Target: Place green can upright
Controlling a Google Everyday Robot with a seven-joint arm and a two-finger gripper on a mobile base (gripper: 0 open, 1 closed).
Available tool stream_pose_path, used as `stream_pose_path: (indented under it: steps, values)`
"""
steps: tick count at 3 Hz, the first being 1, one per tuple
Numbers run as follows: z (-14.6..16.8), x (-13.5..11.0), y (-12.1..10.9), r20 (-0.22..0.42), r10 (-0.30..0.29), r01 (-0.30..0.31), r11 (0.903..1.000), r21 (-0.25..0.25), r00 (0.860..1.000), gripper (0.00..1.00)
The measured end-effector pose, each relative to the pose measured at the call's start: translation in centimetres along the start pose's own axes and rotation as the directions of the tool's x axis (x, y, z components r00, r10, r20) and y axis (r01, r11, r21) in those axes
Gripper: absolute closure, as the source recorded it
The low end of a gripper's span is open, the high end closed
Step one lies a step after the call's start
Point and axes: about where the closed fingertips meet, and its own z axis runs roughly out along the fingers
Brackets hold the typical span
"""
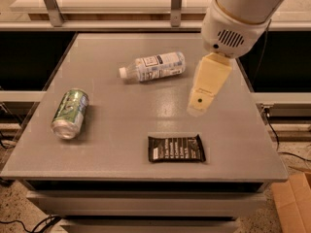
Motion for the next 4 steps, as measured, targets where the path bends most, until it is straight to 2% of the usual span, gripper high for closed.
stream_pose_path:
  steps: [1, 2, 3, 4]
  values:
    - [0.6, -3.0, 0.8, -0.003, 0.006, -0.006, 0.9999, -0.015, 1.000, 0.00]
    - [1.8, -7.7, 2.2, -0.002, 0.020, -0.020, 0.9987, -0.046, 1.000, 0.00]
    - [3.7, -11.4, 3.3, -0.005, 0.081, -0.081, 0.9943, -0.070, 0.997, 0.00]
    - [6.5, -15.1, 4.4, -0.019, 0.167, -0.168, 0.9809, -0.099, 0.986, 0.00]
